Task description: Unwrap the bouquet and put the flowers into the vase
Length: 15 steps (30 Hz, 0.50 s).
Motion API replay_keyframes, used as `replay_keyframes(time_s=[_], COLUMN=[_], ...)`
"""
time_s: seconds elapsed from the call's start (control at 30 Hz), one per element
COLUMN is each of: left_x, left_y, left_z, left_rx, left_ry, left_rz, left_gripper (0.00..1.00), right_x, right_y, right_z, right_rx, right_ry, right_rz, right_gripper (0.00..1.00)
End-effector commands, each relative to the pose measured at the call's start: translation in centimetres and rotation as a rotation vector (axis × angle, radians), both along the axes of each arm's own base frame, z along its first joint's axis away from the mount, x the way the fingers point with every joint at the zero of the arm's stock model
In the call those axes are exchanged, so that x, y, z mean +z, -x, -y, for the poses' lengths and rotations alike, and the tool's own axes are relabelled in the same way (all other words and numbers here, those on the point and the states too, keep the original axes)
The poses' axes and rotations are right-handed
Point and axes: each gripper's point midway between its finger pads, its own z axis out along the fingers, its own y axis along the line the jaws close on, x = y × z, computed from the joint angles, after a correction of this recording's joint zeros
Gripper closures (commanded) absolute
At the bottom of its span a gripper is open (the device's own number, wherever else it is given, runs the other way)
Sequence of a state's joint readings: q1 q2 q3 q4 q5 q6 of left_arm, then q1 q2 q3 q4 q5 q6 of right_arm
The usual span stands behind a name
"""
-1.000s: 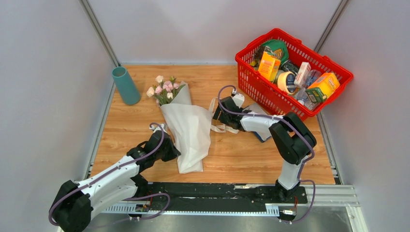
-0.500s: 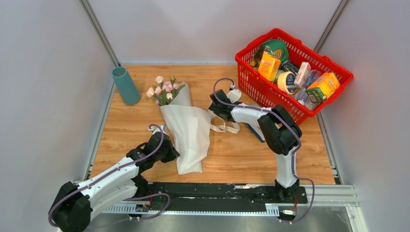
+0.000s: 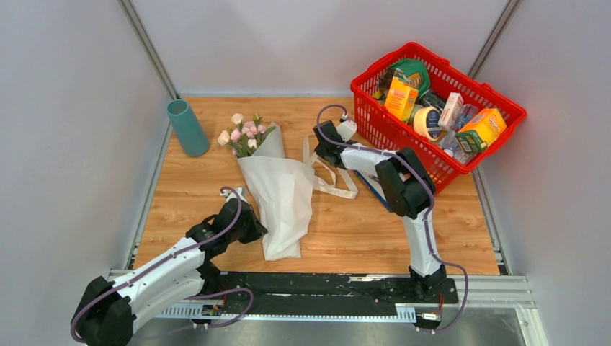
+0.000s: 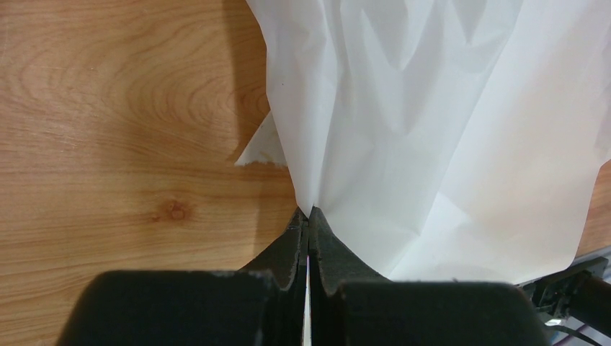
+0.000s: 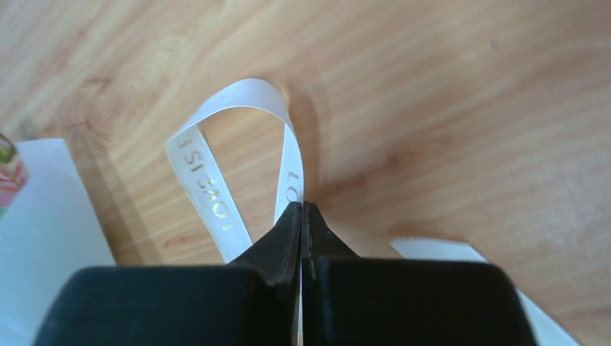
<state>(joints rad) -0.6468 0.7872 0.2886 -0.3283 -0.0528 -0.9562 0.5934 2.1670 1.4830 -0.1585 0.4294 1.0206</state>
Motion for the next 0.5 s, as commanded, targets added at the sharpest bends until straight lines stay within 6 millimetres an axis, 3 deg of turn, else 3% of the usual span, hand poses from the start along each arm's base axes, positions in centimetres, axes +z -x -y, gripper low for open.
replay_keyframes(time_s=[0.0,0.17,0.33,0.4,0.47], left_x=[0.3,0.5,0.7,0.9,1.0], left_y=[-0.2,-0.3,-0.5,-0.6,-0.7], left_z=[0.1,0.1,0.1,0.1,-0.1], left_rx=[0.0,0.003,0.003,0.004,0.01], left_ry=[0.008,0.01,0.001,-0.005,-0.017], left_rz=[0.021,0.025,0.032,0.03,0.024], left_gripper=[1.0,1.0,1.0,1.0,1.0], right_x=[6.0,15.7,25.2,28.4,28.9], right_y=[-4.6,-7.8,-8.7,-8.9,-9.1], right_z=[-2.0,-2.7,-3.4,-3.6,-3.4], right_rx=[0.153,0.241,0.343,0.371,0.381], right_ry=[-0.089,-0.07,-0.015,0.041,0.072], right_rz=[0.236,0.517,0.818,0.866,0.784], right_gripper=[1.0,1.0,1.0,1.0,1.0])
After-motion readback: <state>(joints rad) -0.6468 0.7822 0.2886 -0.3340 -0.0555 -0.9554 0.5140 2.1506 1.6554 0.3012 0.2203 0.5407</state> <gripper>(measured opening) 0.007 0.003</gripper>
